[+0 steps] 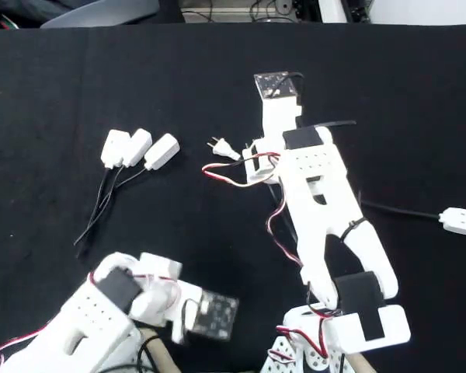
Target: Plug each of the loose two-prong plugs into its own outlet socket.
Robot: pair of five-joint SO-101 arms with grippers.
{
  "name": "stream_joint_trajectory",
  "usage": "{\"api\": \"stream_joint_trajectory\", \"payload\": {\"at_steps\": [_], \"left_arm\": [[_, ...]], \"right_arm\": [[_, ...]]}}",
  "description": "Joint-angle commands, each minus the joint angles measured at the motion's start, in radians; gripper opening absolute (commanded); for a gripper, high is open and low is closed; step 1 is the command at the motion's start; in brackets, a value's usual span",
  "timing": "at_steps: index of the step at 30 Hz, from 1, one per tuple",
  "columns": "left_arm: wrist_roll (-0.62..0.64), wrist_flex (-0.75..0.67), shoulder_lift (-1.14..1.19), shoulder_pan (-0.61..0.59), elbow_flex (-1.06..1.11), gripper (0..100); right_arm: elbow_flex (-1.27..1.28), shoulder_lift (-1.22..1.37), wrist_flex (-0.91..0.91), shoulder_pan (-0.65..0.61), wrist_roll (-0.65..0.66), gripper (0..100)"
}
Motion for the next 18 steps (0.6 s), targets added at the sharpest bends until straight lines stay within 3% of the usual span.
{"api": "stream_joint_trajectory", "payload": {"at_steps": [1,4,10,13,16,18], "left_arm": [[-0.014,0.058,-0.123,-0.027,-0.004,17],[-0.014,0.052,-0.207,-0.101,-0.01,17],[-0.049,-0.028,-0.29,-0.084,0.056,17],[-0.054,-0.103,-0.233,-0.094,0.071,23],[-0.049,-0.103,-0.087,-0.101,-0.01,31],[-0.049,-0.068,0.048,-0.096,-0.096,30]], "right_arm": [[-0.041,-0.007,-0.003,0.017,0.012,1.1],[-0.041,-0.007,-0.003,0.017,0.012,1.1],[-0.041,-0.007,-0.005,0.017,0.012,1.1],[-0.041,-0.01,-0.003,0.023,0.008,1.1],[-0.044,-0.012,-0.005,0.034,0.008,1.1],[-0.051,-0.007,0.0,0.034,0.008,1.1]]}}
